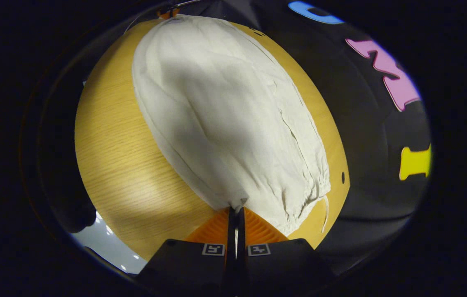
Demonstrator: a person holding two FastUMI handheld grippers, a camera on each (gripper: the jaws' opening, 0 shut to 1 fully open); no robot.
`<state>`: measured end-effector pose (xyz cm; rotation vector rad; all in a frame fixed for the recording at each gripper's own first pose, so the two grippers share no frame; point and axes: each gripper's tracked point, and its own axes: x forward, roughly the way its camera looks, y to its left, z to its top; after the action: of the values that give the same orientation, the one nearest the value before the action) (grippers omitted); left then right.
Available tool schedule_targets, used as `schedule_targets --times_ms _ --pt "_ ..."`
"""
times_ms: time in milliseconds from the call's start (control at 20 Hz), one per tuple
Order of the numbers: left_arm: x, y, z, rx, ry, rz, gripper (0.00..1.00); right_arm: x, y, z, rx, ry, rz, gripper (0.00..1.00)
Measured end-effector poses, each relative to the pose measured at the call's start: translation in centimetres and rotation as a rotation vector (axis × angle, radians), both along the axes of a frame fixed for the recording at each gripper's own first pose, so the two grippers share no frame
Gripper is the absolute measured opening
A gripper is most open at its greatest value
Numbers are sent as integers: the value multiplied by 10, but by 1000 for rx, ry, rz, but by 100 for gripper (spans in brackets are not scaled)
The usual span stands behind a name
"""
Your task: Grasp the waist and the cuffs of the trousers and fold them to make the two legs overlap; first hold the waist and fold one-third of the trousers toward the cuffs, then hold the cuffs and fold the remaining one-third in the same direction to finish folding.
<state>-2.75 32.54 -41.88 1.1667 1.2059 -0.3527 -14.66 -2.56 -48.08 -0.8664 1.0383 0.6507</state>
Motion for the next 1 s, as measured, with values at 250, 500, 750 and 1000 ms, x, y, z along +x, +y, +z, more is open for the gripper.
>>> schedule_targets --times_ms 250,500,750,1000 --pt "25 -9 27 -104 -176 158 6 44 11 53 160 -112 -211 5" --pt "57 -11 46 -194 -270 290 6 107 5 84 274 -206 -371 5" --pt "127 -19 65 -258 -368 339 5 166 -1 97 331 -278 -479 5" --pt "175 -24 50 -282 -393 410 5 199 -5 71 337 -269 -546 5"
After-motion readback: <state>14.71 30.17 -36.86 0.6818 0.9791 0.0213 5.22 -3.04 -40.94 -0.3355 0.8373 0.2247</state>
